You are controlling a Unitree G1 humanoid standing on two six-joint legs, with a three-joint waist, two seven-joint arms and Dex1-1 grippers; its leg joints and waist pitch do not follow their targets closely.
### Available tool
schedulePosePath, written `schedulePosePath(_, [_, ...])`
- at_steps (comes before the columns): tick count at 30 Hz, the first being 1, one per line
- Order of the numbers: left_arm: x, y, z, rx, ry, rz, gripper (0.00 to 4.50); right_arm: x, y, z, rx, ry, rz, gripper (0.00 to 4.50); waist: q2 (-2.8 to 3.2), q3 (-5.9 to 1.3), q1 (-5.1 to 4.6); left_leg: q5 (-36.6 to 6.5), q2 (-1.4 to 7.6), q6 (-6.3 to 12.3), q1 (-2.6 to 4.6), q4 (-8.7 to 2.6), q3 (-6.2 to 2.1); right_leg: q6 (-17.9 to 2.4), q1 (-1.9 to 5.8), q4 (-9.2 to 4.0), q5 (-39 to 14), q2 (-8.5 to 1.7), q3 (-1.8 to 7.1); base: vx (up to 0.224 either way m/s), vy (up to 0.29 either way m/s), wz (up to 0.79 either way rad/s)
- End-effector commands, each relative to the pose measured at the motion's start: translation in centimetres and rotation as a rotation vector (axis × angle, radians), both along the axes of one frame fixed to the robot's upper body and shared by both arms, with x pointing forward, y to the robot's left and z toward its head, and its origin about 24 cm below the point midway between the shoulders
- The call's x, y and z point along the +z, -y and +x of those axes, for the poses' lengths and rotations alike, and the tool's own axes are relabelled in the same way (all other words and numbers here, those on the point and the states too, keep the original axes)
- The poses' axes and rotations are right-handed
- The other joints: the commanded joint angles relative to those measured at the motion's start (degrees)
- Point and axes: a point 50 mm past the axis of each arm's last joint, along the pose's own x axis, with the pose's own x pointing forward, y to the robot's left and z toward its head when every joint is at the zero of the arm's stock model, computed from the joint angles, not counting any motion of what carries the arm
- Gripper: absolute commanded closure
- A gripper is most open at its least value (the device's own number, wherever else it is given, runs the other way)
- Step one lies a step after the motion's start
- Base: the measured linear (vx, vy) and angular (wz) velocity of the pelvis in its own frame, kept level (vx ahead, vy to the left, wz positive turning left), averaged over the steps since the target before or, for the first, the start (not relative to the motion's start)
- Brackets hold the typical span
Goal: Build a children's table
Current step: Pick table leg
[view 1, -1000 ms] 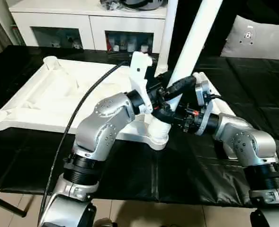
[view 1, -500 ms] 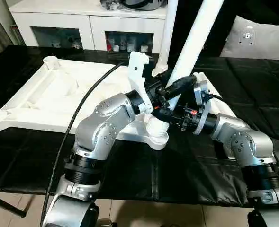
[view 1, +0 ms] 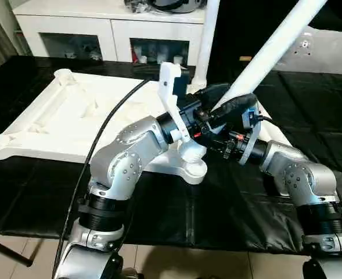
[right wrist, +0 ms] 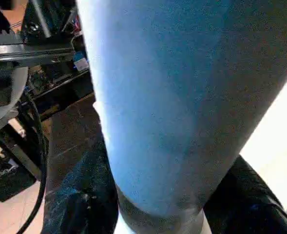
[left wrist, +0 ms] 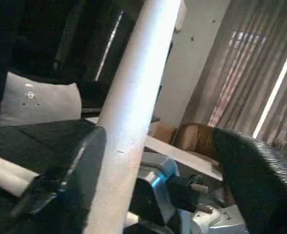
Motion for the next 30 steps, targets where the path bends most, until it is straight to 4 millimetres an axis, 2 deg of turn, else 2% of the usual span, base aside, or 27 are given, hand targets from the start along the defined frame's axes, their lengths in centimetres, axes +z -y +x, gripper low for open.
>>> schedulePosePath(1, [0.5, 0.4, -0.3, -0.033, 0.009, -0.022, 0.15, 0.0, -0.1, 0.0, -0.004, 0.001, -0.009, 2.61, -1.05, -4.34, 0.01, -1.9, 2.75, 4.03, 0.07, -3.16, -0.71, -9.9, 3.89, -4.03, -9.2, -4.70, 2.94, 0.000, 0.000, 0.00])
schedulePosePath(3, [0.8, 0.1, 0.0, -0.003, 0.005, -0.050, 0.00, 0.1, -0.1, 0.2, -0.039, 0.023, -0.013, 2.61, -1.03, -4.31, 0.04, -1.9, 2.72, 3.99, 0.05, -3.17, -0.69, -10.0, 3.87, -4.07, -9.4, -4.70, 2.94, 0.000, 0.000, 0.00])
schedulePosePath(8, [1.3, -1.3, 1.0, 0.082, -0.019, -0.113, 0.00, 0.2, 0.2, 0.7, -0.131, 0.041, -0.021, 2.61, -0.93, -4.29, -0.13, -2.4, 2.61, 3.36, 0.12, -3.23, -0.70, -9.6, 3.85, -4.21, -10.1, -4.55, 2.90, 0.000, 0.000, 0.00])
schedulePosePath(9, [1.2, -1.5, 1.1, 0.092, -0.020, -0.108, 0.00, 0.2, 0.2, 0.6, -0.129, 0.040, -0.025, 2.61, -0.45, -4.33, -0.01, -2.4, 2.67, 3.31, 0.15, -3.23, -0.82, -9.6, 3.85, -4.10, -9.9, -4.64, 2.89, 0.000, 0.000, 0.00])
schedulePosePath(10, [1.2, -1.6, 1.2, 0.098, -0.021, -0.105, 0.00, 0.2, 0.3, 0.6, -0.128, 0.040, -0.028, 2.61, -0.63, -4.32, -0.10, -2.5, 2.63, 3.42, 0.13, -3.22, -0.75, -9.4, 3.82, -4.24, -9.7, -4.51, 2.90, 0.000, 0.000, 0.00])
schedulePosePath(13, [0.7, -2.6, 2.0, 0.170, -0.022, -0.061, 0.00, 0.1, 0.4, 0.5, -0.142, 0.081, -0.051, 2.61, -0.59, -4.41, -0.03, -2.3, 2.65, 3.49, 0.12, -3.25, -0.84, -9.2, 3.86, -4.08, -8.7, -4.55, 2.87, 0.000, 0.000, 0.00])
schedulePosePath(16, [0.3, -3.0, 2.4, 0.212, -0.011, -0.023, 0.00, -0.1, 0.6, 0.5, -0.161, 0.085, -0.056, 2.61, -0.79, -4.45, -0.08, -2.1, 2.71, 3.58, 0.09, -3.25, -0.83, -9.2, 3.87, -3.98, -7.9, -4.57, 2.91, 0.000, 0.000, 0.00])
schedulePosePath(19, [-2.1, -4.5, 3.4, 0.301, 0.068, 0.248, 0.00, -0.2, 1.5, 0.8, -0.263, 0.118, -0.081, 2.61, -0.56, -4.41, -0.04, -2.3, 2.76, 3.65, 0.32, -3.40, -0.97, -8.0, 3.62, -4.10, -9.3, -4.61, 2.90, 0.000, 0.000, 0.00])
schedulePosePath(21, [-3.1, -5.2, 3.7, 0.302, 0.098, 0.358, 0.00, -0.4, 2.0, 1.0, -0.325, 0.129, -0.107, 2.61, -0.29, -4.29, -0.18, -3.3, 2.67, 2.55, 0.52, -3.59, -0.95, -6.6, 3.38, -4.40, -11.7, -4.60, 2.95, 0.000, 0.000, 0.00])
schedulePosePath(22, [-3.5, -5.6, 3.8, 0.301, 0.104, 0.396, 0.00, -0.5, 2.3, 1.1, -0.352, 0.132, -0.120, 2.61, -0.29, -4.29, -0.18, -3.3, 2.67, 2.55, 0.52, -3.59, -0.95, -6.6, 3.38, -4.40, -11.7, -4.60, 2.95, 0.000, 0.000, 0.00])
schedulePosePath(23, [-4.4, -6.4, 4.0, 0.287, 0.132, 0.490, 0.00, -0.7, 2.8, 1.3, -0.413, 0.132, -0.142, 2.61, -0.12, -4.40, -0.25, -3.0, 2.66, 1.72, 0.58, -3.61, -0.98, -6.9, 3.32, -4.20, -10.7, -4.58, 2.97, 0.000, 0.000, 0.00])
schedulePosePath(24, [-4.5, -6.5, 4.1, 0.284, 0.135, 0.501, 0.00, -0.7, 2.8, 1.3, -0.420, 0.132, -0.145, 2.61, -0.07, -4.45, -0.41, -3.1, 2.67, 1.25, 0.62, -3.68, -0.96, -7.5, 3.39, -3.92, -9.7, -4.57, 2.97, 0.000, 0.000, 0.00])
schedulePosePath(25, [-5.4, -7.3, 4.2, 0.253, 0.152, 0.584, 0.00, -0.9, 3.2, 1.3, -0.456, 0.125, -0.156, 2.61, 0.20, -4.46, -0.44, -3.1, 2.64, 1.17, 0.60, -3.63, -0.95, -7.8, 3.39, -3.92, -9.1, -4.56, 2.99, 0.000, 0.000, 0.00])
schedulePosePath(26, [-5.7, -7.6, 4.3, 0.239, 0.157, 0.609, 0.00, -1.0, 3.3, 1.2, -0.465, 0.128, -0.158, 2.61, 0.05, -4.50, -0.61, -3.1, 2.53, 1.15, 0.55, -3.66, -0.90, -8.2, 3.50, -3.73, -7.9, -4.52, 3.07, 0.000, 0.000, 0.00])
schedulePosePath(27, [-6.4, -8.2, 4.4, 0.212, 0.171, 0.659, 0.00, -1.2, 3.5, 1.1, -0.465, 0.132, -0.165, 2.61, 0.36, -4.50, -0.65, -3.1, 2.59, 1.08, 0.60, -3.67, -0.95, -8.5, 3.47, -3.73, -7.5, -4.61, 3.06, 0.000, 0.000, 0.00])
schedulePosePath(28, [-7.2, -8.7, 4.4, 0.178, 0.191, 0.722, 0.16, -1.3, 3.5, 0.8, -0.446, 0.133, -0.174, 2.62, 0.21, -4.45, -0.77, -3.9, 2.60, 1.27, 0.50, -3.72, -0.90, -8.6, 3.58, -3.83, -7.5, -4.64, 3.10, 0.000, 0.000, 0.00])
schedulePosePath(30, [-8.4, -9.6, 4.3, 0.120, 0.228, 0.814, 0.26, -1.6, 3.6, 0.5, -0.437, 0.125, -0.175, 2.62, 0.81, -4.43, -0.64, -4.2, 2.57, 1.51, 0.59, -3.75, -1.06, -8.4, 3.50, -4.12, -7.6, -4.67, 3.06, 0.000, 0.000, 0.00])
